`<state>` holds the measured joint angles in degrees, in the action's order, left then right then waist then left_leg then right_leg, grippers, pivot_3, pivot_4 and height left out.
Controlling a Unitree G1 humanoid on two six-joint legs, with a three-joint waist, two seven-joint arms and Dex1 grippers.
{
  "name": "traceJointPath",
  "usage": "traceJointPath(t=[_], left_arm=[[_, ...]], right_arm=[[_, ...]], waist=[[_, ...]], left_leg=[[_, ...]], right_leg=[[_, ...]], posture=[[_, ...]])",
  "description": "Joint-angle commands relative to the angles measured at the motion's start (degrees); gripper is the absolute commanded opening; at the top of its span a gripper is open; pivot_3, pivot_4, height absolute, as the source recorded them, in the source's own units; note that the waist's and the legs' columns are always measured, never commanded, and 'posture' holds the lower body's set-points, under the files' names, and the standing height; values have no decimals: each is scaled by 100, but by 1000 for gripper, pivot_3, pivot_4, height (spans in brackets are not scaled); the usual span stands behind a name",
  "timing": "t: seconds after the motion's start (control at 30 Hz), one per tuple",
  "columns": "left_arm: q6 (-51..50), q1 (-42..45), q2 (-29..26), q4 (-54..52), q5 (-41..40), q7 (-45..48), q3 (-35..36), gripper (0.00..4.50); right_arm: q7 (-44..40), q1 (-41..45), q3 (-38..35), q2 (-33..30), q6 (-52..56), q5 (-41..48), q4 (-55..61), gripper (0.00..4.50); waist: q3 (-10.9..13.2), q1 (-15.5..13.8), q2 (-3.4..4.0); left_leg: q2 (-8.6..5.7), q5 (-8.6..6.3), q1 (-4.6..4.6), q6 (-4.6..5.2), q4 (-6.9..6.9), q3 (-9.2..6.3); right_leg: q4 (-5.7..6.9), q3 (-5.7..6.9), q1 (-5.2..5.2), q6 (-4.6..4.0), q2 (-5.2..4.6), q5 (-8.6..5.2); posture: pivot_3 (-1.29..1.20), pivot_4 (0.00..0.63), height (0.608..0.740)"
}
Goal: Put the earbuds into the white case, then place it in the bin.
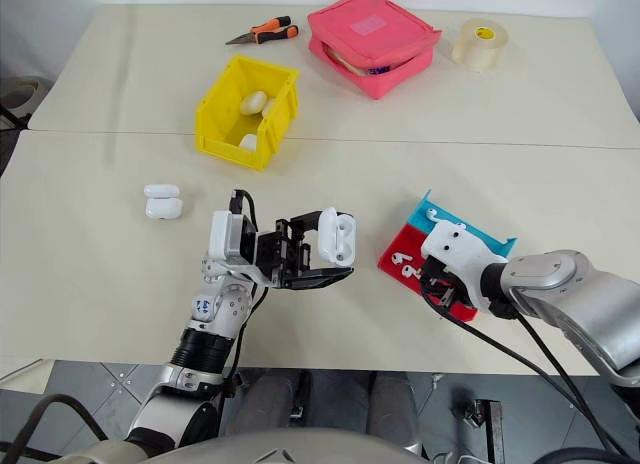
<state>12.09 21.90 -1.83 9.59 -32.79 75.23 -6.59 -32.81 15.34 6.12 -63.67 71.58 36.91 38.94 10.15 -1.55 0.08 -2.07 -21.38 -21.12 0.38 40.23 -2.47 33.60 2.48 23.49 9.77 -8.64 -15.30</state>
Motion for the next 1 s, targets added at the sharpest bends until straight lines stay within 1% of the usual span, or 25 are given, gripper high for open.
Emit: traceJointPath(t=[0.03, 0.13, 0.3, 0.43, 0.53, 0.6, 0.67, 0.7, 0.8, 0.87, 0.9, 1.0], left_arm=[[97, 16, 3, -86, -57, 71, 21, 2796], [65, 52, -32, -57, -79, 132, 23, 2796], [-68, 293, -89, 93, -94, 201, 41, 2796], [-167, 484, -130, 154, -129, 203, 119, 2796], [-271, 600, -148, 179, -131, 209, 141, 2796], [-363, 617, -215, 184, -179, 273, 178, 2796], [-448, 660, -230, 250, -167, 291, 166, 2796], [-541, 691, -226, 280, -161, 255, 155, 2796], [-772, 788, -188, 340, -129, 91, 144, 2796], [-899, 865, -201, 321, -152, 174, 108, 2796], [-979, 887, -226, 299, -151, 194, 91, 2796], [-1162, 939, -283, 254, -169, 184, 116, 2796]], right_arm=[[-21, -37, 108, 72, 96, -61, 102, 512], [-29, -129, -27, 49, 121, -49, 176, 512], [-80, -607, -816, 1, 130, 67, 428, 512], [-166, -943, -1367, 73, -210, 84, 725, 512], [-382, -1353, -2234, 407, -846, 134, 972, 512], [-544, -1622, -2694, 740, -1361, 168, 1096, 512], [-783, -1766, -3197, 1465, -2313, 375, 1112, 512], [-772, -1751, -3380, 1868, -2662, 561, 1063, 512], [-682, -1583, -3551, 2767, -3411, 1016, 899, 512], [-679, -1381, -3249, 3327, -3882, 1206, 849, 512], [-576, -1203, -2915, 3651, -4071, 1159, 818, 512], [-316, -880, -2219, 4252, -4399, 940, 685, 512]], waist=[[0, 0, 0], [0, 2, 0], [0, -24, 0], [0, -13, 0], [0, -9, 0], [0, -10, 0], [0, -9, -3], [-1, -7, -3], [-1, -5, -3], [-1, 14, -3], [-1, 20, -2], [-2, 48, 0]], left_leg=[[0, 0, 0, 0, 0, 0], [1, 0, 1, 0, 0, -1], [-2, 0, -3, 0, 2, 1], [-3, 0, -6, 1, 5, 6], [-1, 0, -6, 0, 3, 8], [-2, 0, -6, 0, 2, 12], [-3, 0, -5, 0, 3, 24], [-2, 0, -5, 0, 4, 28], [-2, 2, -1, -2, 6, 27], [-2, 2, 2, -3, 7, 24], [-1, 3, 2, -5, 7, 23], [3, 8, 3, -14, 2, 11]], right_leg=[[0, 0, 0, 0, 0, 0], [1, 0, 0, 0, 0, 0], [2, 4, -1, 0, -1, 0], [3, 4, 0, 1, -1, 1], [4, 9, -1, 1, 1, 0], [3, 10, -2, 1, 1, 0], [4, 12, -5, 1, 0, 1], [4, 16, -8, 2, 1, 1], [5, 18, -12, 3, 1, 1], [7, 16, -14, 3, 1, 1], [9, 17, -13, 3, 2, 1], [15, 15, -3, 1, 6, 1]], posture=[[0, 150, 740], [0, 150, 740], [0, 150, 740], [0, 150, 740], [0, 150, 740], [0, 150, 740], [0, 150, 740], [0, 150, 740], [0, 150, 740], [0, 150, 740], [0, 150, 740], [0, 150, 740]])
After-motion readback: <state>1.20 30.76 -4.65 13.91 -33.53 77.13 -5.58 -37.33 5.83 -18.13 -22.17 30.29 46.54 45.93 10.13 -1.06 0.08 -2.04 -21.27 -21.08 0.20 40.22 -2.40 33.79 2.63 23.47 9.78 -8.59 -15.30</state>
